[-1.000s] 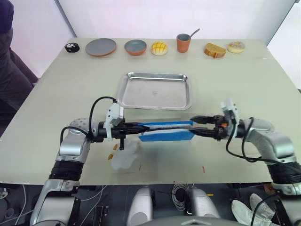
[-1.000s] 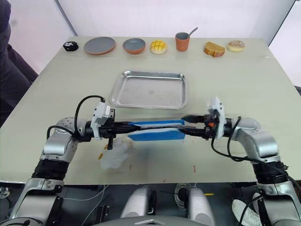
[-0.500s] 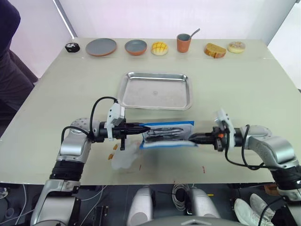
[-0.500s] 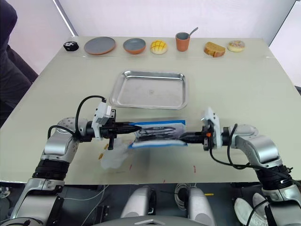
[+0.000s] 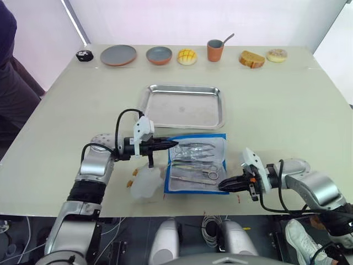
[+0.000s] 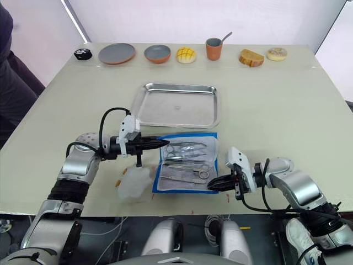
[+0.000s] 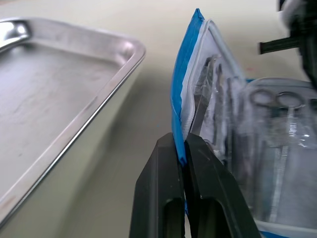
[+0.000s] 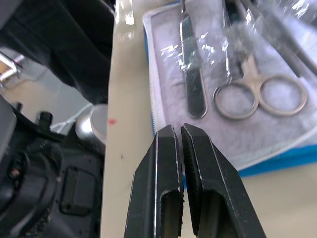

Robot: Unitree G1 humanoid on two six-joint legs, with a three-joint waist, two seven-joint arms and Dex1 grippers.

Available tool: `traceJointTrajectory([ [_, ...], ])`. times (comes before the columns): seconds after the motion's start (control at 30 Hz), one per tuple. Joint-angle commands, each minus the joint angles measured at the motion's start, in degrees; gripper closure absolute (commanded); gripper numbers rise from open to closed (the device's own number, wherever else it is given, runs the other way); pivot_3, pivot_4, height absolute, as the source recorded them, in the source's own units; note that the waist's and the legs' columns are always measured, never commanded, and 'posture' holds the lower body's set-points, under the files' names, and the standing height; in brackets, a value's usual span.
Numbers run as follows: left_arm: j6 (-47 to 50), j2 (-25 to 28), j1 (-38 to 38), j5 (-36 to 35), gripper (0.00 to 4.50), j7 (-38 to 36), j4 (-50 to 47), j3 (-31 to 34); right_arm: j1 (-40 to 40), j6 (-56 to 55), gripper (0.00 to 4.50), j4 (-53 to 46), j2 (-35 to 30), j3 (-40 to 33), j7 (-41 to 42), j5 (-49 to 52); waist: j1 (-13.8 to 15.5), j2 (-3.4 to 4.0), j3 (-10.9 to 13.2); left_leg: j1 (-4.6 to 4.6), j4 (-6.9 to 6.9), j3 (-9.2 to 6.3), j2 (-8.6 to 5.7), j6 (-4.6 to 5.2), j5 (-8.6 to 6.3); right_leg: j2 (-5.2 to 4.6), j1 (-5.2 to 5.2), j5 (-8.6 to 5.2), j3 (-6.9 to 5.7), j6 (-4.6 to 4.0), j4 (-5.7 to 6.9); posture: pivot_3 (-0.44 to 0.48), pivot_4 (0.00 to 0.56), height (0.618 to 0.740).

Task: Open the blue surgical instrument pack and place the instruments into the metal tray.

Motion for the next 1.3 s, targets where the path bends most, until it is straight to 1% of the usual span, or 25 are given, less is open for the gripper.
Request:
traceJointTrajectory([
  [0.03,-1.3,-0.8,-1.5,2.6,4.50,1.8,2.6,-1.6,-0.2,-2.3,4.29,0.1,0.6,-0.3,-0.5,-1.1,0.0,0.00,0.0,0.00,0.00,0.00,0.00,0.00,0.00,0.00,0.00,0.00,0.00,0.00,0.00,0.000,0.150,0.740],
  [0.17,-2.0,-0.9,-2.4,4.8,4.50,1.2,4.8,-3.6,-0.5,-3.5,4.29,1.1,1.2,0.2,-0.6,-2.5,0.0,0.00,0.0,0.00,0.00,0.01,0.00,0.00,0.00,0.00,0.00,0.00,0.01,0.00,-0.01,0.000,0.150,0.740],
  [0.3,-6.3,-1.3,-2.8,6.3,4.50,1.9,7.1,-3.9,-0.2,-4.3,4.29,1.4,1.5,0.5,-0.6,-3.1,0.0,0.00,0.0,0.01,0.00,0.01,0.00,0.00,0.00,0.00,0.00,0.00,0.00,0.00,0.00,0.000,0.150,0.740],
  [0.57,-8.4,-2.1,-4.7,5.3,4.50,0.9,11.0,-2.8,0.1,-6.3,4.29,2.9,1.7,0.3,-0.1,-3.9,0.0,-0.01,0.0,0.01,0.01,0.01,0.00,0.00,0.00,0.00,0.01,0.00,0.00,0.00,0.00,0.000,0.150,0.740],
  [0.8,-8.2,-2.3,-3.6,2.4,4.50,-0.7,9.4,-1.2,0.1,-5.6,4.29,1.8,2.7,-0.7,-0.4,-2.6,0.0,-0.01,0.0,0.01,0.01,0.02,0.00,0.00,0.00,-0.01,0.02,0.00,0.00,0.00,0.00,0.000,0.150,0.740],
  [0.83,-7.9,-2.1,-3.4,2.1,3.84,-0.9,8.9,-1.0,0.1,-5.5,4.50,1.6,2.8,-0.9,-0.3,-2.3,0.0,-0.01,0.0,0.01,0.01,0.02,0.00,0.00,0.00,-0.01,0.01,0.00,0.00,0.00,0.00,0.000,0.150,0.740],
  [0.87,-8.0,-2.0,-3.2,1.8,3.49,-1.1,8.6,-0.8,0.0,-5.2,4.50,1.4,2.8,-1.1,-0.2,-1.9,0.0,-0.01,0.0,0.01,0.01,0.01,0.00,0.00,0.00,-0.01,0.01,0.00,0.00,0.00,0.00,0.000,0.150,0.740],
  [0.9,-8.4,-1.9,-2.8,1.5,3.00,-1.1,8.2,-0.4,0.0,-4.7,4.50,1.2,2.8,-1.3,0.1,-1.1,0.0,-0.01,0.0,0.01,0.01,0.01,0.00,0.00,0.00,0.00,0.01,0.00,0.00,0.00,0.01,0.000,0.150,0.740],
  [0.93,-9.1,-1.9,-2.5,1.2,2.68,-1.2,7.9,0.0,-0.1,-4.4,4.50,1.0,2.9,-1.6,0.3,-0.5,0.0,-0.01,0.0,0.01,0.01,0.01,0.00,0.00,0.00,0.00,0.01,0.00,0.00,0.00,0.01,0.000,0.150,0.740],
  [0.97,-9.0,-1.9,-2.1,0.2,2.01,-1.7,7.3,0.6,-0.2,-4.1,4.50,0.9,3.0,-2.0,0.3,0.1,0.0,-0.01,0.0,0.01,0.01,0.01,0.00,0.00,0.00,-0.01,0.01,0.00,0.01,0.00,0.01,0.000,0.150,0.740],
  [1.0,-8.9,-1.9,-1.8,-0.5,1.76,-2.0,6.8,1.1,-0.3,-4.0,4.50,0.9,3.1,-2.2,0.4,0.4,0.0,-0.01,0.0,0.00,0.01,0.01,0.00,0.00,0.00,-0.01,0.01,0.00,0.00,0.00,0.01,0.000,0.150,0.740],
  [1.1,-6.9,-1.0,0.0,-3.5,0.48,-3.8,4.8,2.8,-0.6,-4.5,4.50,0.9,3.3,-2.9,0.5,1.1,0.0,-0.01,0.0,0.00,0.01,0.00,0.00,0.00,0.00,-0.01,0.01,0.00,0.00,0.00,0.01,0.000,0.150,0.740],
  [1.13,-6.7,-0.7,0.4,-4.0,0.12,-4.2,4.5,3.2,-0.7,-4.6,4.50,0.9,3.4,-3.1,0.5,1.3,0.0,-0.01,0.0,0.00,0.01,0.00,0.00,0.00,0.00,-0.01,0.01,0.00,0.00,0.00,0.01,0.000,0.150,0.740],
  [1.3,-5.1,0.6,2.6,-7.2,0.12,-4.9,2.8,5.9,-0.7,-7.7,4.50,0.9,4.6,-5.4,-0.7,1.9,0.0,-0.01,0.0,0.00,0.01,0.01,0.00,0.00,0.00,-0.01,0.01,0.00,0.00,0.00,0.01,0.000,0.150,0.740],
])
